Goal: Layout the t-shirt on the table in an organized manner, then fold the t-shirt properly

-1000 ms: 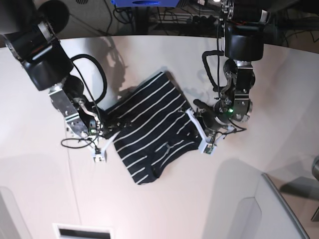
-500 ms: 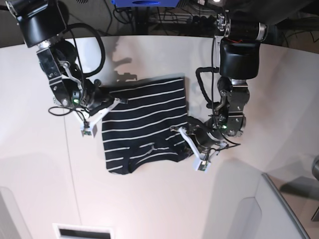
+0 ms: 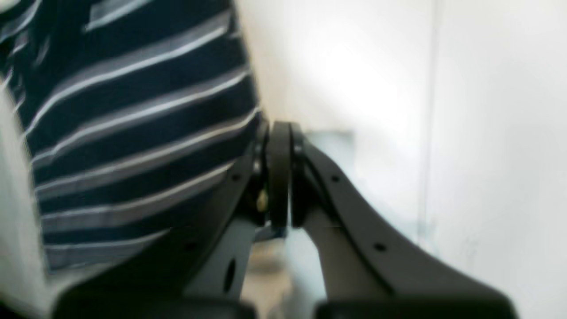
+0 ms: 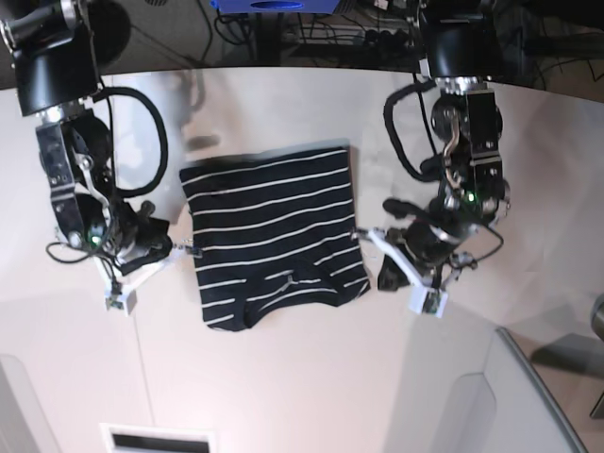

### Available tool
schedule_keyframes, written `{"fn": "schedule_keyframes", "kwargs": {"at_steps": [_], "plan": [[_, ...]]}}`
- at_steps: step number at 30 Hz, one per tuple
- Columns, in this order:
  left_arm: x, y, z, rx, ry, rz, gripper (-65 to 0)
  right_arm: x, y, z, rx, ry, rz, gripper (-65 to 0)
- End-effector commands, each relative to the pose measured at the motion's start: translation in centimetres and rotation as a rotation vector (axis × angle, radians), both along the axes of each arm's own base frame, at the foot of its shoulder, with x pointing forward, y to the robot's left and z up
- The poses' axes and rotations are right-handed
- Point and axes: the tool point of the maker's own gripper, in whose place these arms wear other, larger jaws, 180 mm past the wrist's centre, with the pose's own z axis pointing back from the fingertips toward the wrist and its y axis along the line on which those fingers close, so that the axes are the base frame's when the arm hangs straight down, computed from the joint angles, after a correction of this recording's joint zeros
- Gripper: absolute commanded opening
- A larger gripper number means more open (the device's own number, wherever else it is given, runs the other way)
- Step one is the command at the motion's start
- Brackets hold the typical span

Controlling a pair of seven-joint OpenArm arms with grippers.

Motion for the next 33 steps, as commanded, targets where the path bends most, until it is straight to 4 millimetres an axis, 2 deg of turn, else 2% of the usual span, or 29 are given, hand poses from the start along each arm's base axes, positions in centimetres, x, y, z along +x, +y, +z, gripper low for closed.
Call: {"fn": "schedule_keyframes", "kwargs": {"at_steps": [1,4,6,8,10,14,19,22,24,25,28,33], "plan": [[-0.2,-0.4,1.3,-0.018,-0.049,-0.009,-65.0,1.1,-1.1,0.3,-0.025,-0.031,-0.016,-65.0],[-3.5,-3.5,-0.1,-0.086,-0.001,-0.072,-65.0,1.0,-2.0,-1.1,-0.049,-0.032,-0.04,-65.0],[-5.0,-6.1,-1.1,-0.117,0.016,-0.132,-65.0,0.2,-1.7,-1.7,-0.043,-0.022,-0.038,-65.0],[-5.9,-6.9,-2.1,-0.112,0.012,-0.152,-65.0,-0.4,-1.1,-1.5,-0.033,-0.037,-0.028,-65.0],[-6.9,-6.8,-3.3,-0.091,0.028,-0.153,-65.0,-1.1,-0.3,-0.8,-0.017,-0.061,-0.011,-65.0],[-8.1,-7.2,-4.2,-0.089,0.059,-0.165,-65.0,-2.8,1.1,0.5,0.011,-0.096,0.017,-65.0],[-9.1,-7.0,-4.8,-0.079,0.08,-0.165,-65.0,-4.8,3.1,0.0,0.053,-0.082,0.029,-65.0],[-9.5,-6.8,-5.9,-0.077,0.11,-0.163,-65.0,-5.5,7.1,-0.2,0.075,-0.094,0.13,-65.0],[-10.0,-6.3,-7.4,-0.069,0.152,-0.162,-65.0,-5.6,8.5,-0.5,0.075,-0.104,0.17,-65.0],[-10.0,-6.1,-8.1,-0.068,0.172,-0.157,-65.0,-5.8,8.9,-1.2,0.066,-0.094,0.186,-65.0],[-10.0,-4.6,-10.4,-0.054,0.223,-0.138,-65.0,-6.6,7.9,-3.8,0.03,-0.022,0.176,-65.0],[-8.9,-2.5,-10.6,-0.042,0.174,-0.124,-65.0,-7.4,7.8,-4.5,0.027,-0.016,0.172,-65.0]]}}
